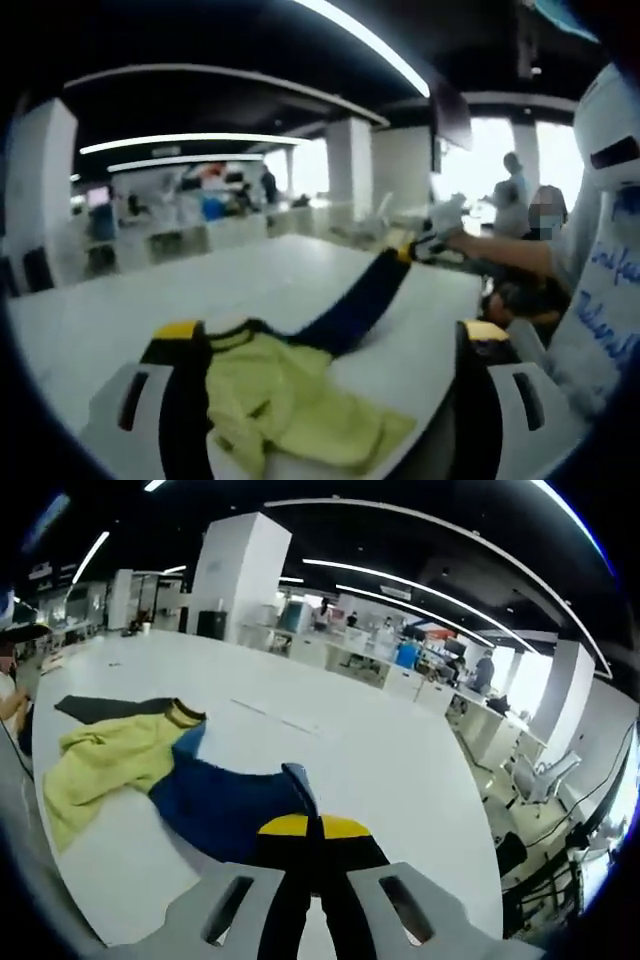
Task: Fold the garment on the visible template until the final outline fits inside the template.
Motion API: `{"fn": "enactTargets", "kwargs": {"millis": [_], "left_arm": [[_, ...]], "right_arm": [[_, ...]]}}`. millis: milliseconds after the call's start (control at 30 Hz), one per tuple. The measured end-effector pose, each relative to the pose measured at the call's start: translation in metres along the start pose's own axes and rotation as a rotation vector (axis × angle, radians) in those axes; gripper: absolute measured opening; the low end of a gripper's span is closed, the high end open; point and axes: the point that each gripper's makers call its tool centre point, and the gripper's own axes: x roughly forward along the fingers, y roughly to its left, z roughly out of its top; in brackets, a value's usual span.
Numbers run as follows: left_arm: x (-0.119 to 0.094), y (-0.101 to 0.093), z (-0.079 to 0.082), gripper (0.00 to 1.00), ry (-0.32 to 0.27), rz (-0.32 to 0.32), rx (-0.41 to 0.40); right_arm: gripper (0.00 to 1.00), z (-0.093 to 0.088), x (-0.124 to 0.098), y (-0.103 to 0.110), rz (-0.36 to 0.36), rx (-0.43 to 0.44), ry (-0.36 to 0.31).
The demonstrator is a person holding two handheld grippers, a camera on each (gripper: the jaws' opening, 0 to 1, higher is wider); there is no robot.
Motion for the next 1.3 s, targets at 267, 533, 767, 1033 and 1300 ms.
{"fn": "enactTargets", "kwargs": {"millis": [267, 533, 767, 1033, 1300], "left_arm": [[-0.002, 0.009, -0.001, 1.0, 0.017, 0.036, 0.002], [0.0, 0.011, -0.002, 1.0, 0.035, 0.052, 0.005], [0.001, 0.01, -0.007, 1.0, 0.058, 0.056, -0.005], [0.005, 0.009, -0.007, 1.0, 0.068, 0.047, 0.004], [0.007, 0.006, -0.008, 1.0, 0.073, 0.033, 0.006]], "right_arm": [[0.01, -0.03, 0.013, -0.021, -0.037, 0.044, 0.057], [0.01, -0.069, 0.02, -0.034, -0.067, 0.114, 0.116], [0.02, -0.105, 0.018, -0.035, -0.09, 0.192, 0.182], [0.04, -0.12, 0.015, -0.04, -0.132, 0.172, 0.201], [0.17, -0.12, 0.009, -0.031, -0.113, 0.187, 0.191]]}}
